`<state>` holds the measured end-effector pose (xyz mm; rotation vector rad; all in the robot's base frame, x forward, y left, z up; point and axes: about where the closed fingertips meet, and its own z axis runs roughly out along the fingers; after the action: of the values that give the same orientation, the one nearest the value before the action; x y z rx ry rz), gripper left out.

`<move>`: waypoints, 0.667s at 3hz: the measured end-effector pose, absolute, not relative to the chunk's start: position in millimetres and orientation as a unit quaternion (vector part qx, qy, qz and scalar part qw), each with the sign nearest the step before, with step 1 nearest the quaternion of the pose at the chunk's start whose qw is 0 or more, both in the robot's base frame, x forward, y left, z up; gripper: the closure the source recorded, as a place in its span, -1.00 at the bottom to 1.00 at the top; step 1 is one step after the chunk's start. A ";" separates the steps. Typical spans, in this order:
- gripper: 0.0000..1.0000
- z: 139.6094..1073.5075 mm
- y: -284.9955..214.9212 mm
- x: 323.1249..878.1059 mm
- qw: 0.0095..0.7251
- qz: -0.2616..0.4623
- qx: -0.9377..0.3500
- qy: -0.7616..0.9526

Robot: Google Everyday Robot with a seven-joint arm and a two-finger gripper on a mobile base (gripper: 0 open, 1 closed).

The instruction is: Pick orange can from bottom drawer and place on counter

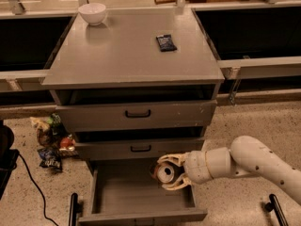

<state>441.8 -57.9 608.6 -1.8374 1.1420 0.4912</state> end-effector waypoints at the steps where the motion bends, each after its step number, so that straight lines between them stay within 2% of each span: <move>1: 1.00 660.1 -49.1 445.9 0.440 0.204 -0.750 0.450; 2: 1.00 714.7 -44.4 449.6 0.424 0.201 -0.763 0.444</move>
Offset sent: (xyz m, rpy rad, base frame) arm 0.0138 0.0146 0.1748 -0.0901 -0.0033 0.0757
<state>449.6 -44.4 714.7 -1.9095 1.1106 0.5036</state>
